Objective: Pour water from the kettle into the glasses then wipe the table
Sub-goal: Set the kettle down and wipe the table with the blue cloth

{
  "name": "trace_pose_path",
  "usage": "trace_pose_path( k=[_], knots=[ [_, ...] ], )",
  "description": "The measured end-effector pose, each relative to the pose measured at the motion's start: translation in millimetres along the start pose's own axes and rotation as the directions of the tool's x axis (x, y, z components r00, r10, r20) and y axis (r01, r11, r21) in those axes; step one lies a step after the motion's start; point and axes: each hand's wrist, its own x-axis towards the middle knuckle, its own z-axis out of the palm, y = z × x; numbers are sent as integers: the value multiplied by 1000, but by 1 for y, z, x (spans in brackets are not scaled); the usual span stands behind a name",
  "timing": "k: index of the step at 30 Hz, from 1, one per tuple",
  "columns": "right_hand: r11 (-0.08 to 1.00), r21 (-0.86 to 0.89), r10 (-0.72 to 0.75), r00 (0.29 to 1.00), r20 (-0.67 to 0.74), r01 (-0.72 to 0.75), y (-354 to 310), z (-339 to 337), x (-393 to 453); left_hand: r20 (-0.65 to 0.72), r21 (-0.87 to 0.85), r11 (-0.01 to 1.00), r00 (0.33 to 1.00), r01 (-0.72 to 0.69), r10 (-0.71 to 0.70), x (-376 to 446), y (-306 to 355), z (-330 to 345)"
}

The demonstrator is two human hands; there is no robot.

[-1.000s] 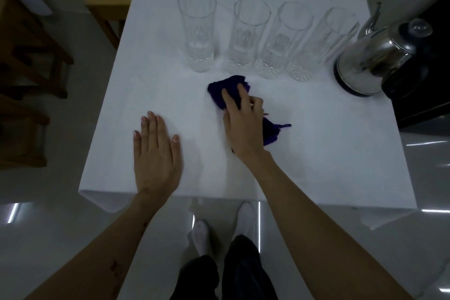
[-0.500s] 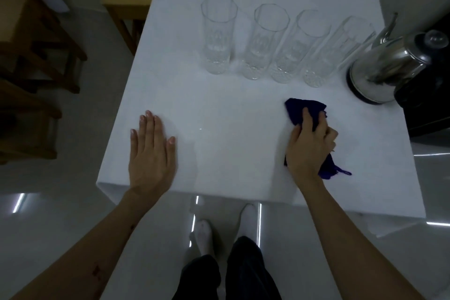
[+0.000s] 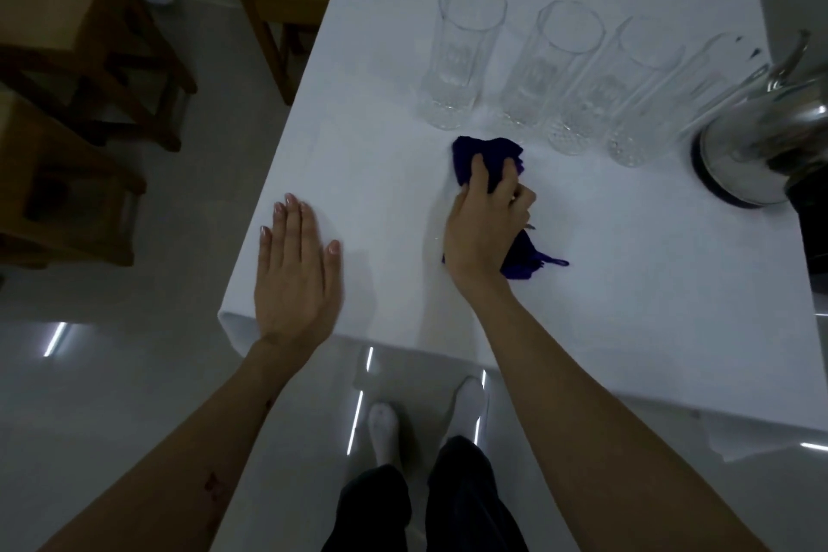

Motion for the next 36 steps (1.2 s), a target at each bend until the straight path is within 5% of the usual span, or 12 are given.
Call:
trace_pose_path(
  k=[10, 15, 23, 31, 36],
  knots=[
    [928, 290, -270, 958, 96, 233, -18, 1, -3, 12, -18, 1000, 1000, 5, -5, 0, -1, 0],
    [801, 302, -580, 796, 172, 517, -19, -4, -12, 7, -31, 999, 1000, 9, -9, -1, -1, -1],
    [650, 238, -760, 622, 188, 722, 8, -14, -21, 36, -44, 999, 999, 27, -25, -1, -1, -4],
    [816, 120, -577, 808, 116, 566, -2, -4, -11, 26, -53, 998, 999, 29, -28, -1, -1, -4],
    [658, 197, -753, 643, 142, 727, -1, -3, -33, 27, -47, 999, 999, 26, -24, -1, -2, -3]
  ],
)
